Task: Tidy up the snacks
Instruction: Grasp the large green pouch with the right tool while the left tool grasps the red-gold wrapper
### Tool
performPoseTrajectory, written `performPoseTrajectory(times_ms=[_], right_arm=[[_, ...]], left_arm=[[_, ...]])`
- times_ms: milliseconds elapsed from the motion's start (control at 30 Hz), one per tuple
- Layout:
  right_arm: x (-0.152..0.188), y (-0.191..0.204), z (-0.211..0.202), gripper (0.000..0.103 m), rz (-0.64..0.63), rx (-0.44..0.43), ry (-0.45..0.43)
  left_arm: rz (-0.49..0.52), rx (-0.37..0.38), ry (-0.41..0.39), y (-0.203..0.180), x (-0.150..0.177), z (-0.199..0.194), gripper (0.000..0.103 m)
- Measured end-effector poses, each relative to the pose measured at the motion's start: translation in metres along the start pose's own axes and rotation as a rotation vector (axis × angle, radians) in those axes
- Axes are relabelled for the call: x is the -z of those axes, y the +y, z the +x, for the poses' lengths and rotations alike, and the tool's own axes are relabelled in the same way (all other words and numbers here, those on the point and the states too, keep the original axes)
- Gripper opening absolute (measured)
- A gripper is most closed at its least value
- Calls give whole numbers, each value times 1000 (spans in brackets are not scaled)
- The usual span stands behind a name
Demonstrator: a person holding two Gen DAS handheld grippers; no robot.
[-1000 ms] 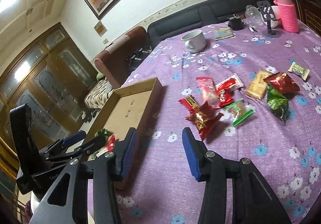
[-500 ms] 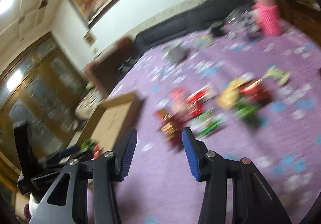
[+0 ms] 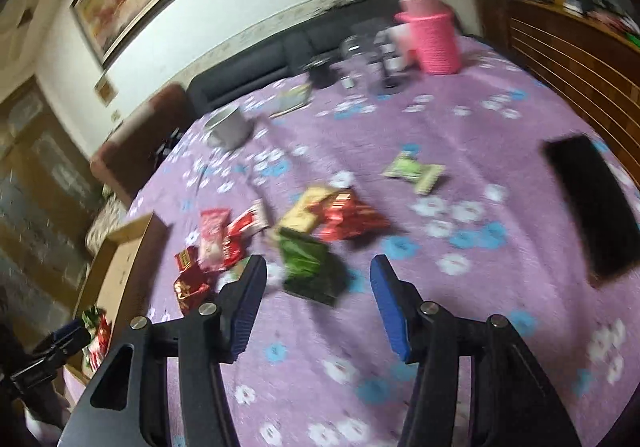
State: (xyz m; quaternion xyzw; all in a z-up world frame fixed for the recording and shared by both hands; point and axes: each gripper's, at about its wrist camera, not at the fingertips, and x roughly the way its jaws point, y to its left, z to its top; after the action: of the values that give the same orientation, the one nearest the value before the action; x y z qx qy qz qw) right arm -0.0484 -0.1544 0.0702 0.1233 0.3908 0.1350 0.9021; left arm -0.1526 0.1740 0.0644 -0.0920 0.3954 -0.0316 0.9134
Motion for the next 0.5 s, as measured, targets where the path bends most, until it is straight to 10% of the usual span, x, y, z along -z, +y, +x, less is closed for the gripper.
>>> performPoseTrajectory(times_ms=[267,500], right_arm=[[4,36,49,57,-193,60,86],[7,32,52,34,-221,73,55]], left_arm=[[-9,6,14,-5,-3,-1,88],[14,25,43,-22,-4,10,88]])
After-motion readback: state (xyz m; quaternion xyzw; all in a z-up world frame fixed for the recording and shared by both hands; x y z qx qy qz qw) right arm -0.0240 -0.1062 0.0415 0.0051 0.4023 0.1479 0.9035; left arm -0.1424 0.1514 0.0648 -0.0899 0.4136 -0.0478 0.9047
